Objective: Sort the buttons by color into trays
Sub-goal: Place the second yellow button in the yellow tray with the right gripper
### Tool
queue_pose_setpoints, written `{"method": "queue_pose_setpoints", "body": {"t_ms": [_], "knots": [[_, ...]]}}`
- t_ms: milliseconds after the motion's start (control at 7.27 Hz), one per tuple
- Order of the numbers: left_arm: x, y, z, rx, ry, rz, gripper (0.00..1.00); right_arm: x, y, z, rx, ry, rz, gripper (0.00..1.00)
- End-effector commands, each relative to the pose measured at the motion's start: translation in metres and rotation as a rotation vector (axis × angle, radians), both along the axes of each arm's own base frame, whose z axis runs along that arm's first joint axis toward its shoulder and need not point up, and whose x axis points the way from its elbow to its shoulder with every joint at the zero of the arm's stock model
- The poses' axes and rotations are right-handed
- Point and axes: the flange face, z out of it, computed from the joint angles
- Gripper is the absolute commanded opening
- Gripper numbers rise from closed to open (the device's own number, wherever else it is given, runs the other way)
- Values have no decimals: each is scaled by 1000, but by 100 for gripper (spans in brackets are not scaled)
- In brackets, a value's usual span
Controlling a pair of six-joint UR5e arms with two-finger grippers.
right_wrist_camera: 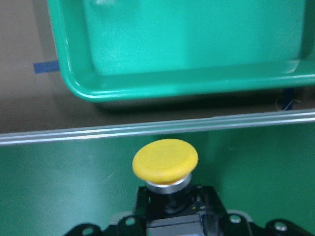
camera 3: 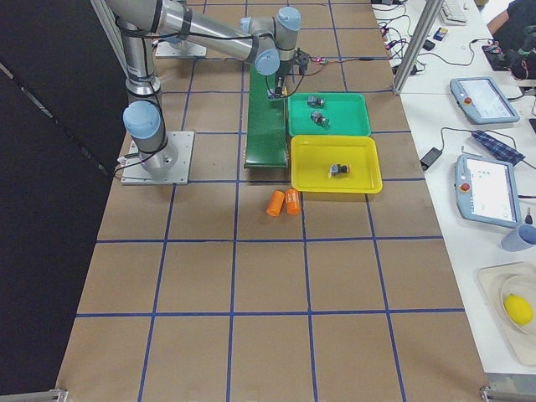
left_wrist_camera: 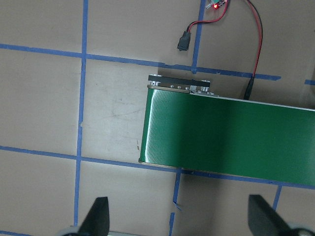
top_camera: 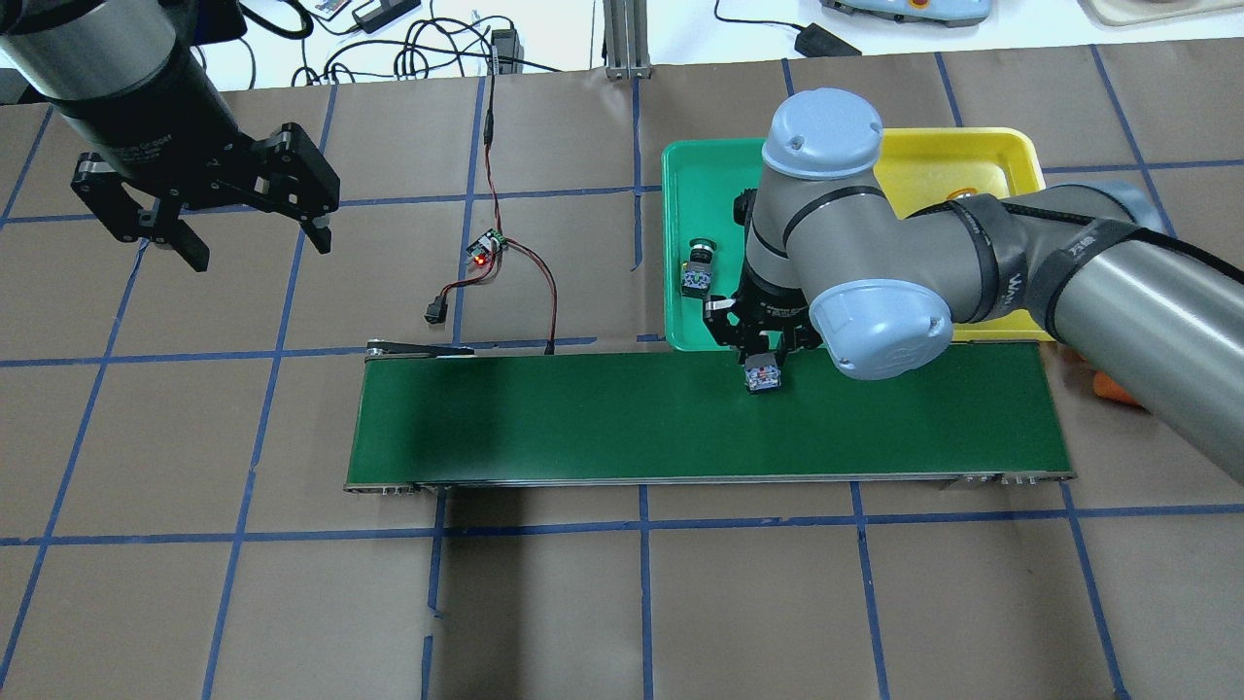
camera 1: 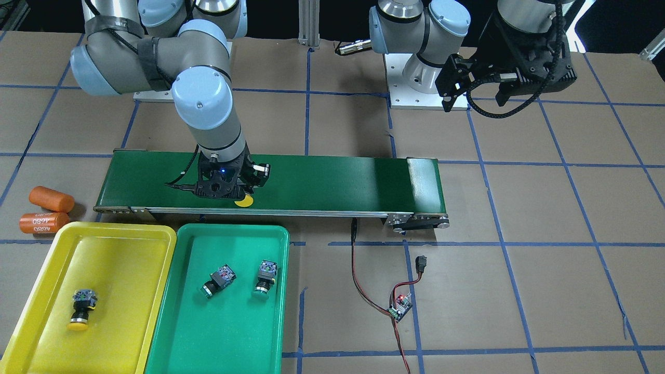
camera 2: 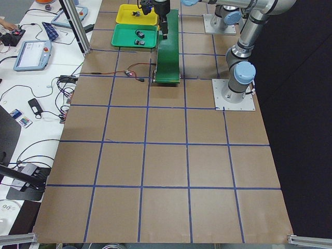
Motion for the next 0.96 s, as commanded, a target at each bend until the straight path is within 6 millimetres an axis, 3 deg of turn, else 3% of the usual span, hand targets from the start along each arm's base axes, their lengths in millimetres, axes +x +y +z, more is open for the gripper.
{"method": "queue_pose_setpoints", "body": {"t_ms": [0,137,275,412,550,687,825], "knots": [[-1,0,-4,6,12,4,100,-74,-36,23,-117,29,-118,0],[-2,0,-4,6,19,4,100,-129,-66,24,-207,38,-80,0],[-2,-3,-4,-2,14,2,100,-172,-102,-23,-247,59,-58,0],[-1,-8,-4,-23,12,-7,100,-205,-118,-36,-306,71,-103,23],[0,-15,-1,-80,3,-9,100,-214,-122,-29,-322,74,-114,99],[1,-17,-3,-79,2,-8,100,-213,-118,-27,-291,65,-113,100],[1,-18,-2,-84,0,-8,100,-208,-104,3,-271,62,-110,100]]}}
